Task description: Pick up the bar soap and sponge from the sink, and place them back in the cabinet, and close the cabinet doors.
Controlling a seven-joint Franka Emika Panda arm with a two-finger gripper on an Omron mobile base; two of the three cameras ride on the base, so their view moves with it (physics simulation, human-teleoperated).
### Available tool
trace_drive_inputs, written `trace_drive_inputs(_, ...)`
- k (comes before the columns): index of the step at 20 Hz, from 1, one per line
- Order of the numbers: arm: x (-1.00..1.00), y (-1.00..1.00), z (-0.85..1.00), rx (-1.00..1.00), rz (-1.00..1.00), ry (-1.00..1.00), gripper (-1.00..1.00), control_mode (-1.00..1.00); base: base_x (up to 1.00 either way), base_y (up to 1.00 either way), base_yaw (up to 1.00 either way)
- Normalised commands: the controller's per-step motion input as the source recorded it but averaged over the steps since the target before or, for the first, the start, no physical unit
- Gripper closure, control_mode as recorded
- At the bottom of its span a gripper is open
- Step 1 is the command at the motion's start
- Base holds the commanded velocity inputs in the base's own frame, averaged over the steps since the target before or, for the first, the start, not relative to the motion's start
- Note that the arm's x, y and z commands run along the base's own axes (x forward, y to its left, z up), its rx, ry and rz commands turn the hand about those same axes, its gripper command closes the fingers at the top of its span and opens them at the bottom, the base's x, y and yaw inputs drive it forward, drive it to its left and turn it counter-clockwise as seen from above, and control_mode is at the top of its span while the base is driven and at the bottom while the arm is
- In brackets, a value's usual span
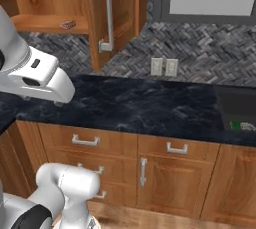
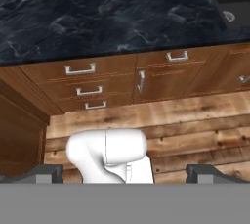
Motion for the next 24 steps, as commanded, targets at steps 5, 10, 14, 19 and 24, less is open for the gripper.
trace_drive_inputs(5, 0.0, 0.0, 0.0, 0.0, 0.0, 0.0, -1.0, 1.0, 0.0, -0.76, 0.0)
trace_drive_inputs(10, 0.0, 0.0, 0.0, 0.0, 0.0, 0.0, -1.0, 1.0, 0.01, -0.73, 0.0)
trace_drive_inputs(14, 0.0, 0.0, 0.0, 0.0, 0.0, 0.0, -1.0, 1.0, 0.12, -0.72, 0.0)
trace_drive_inputs(19, 0.0, 0.0, 0.0, 0.0, 0.0, 0.0, -1.0, 1.0, 0.3, -0.7, 0.0)
trace_drive_inputs(24, 0.0, 0.0, 0.0, 0.0, 0.0, 0.0, -1.0, 1.0, 0.44, -0.6, 0.0)
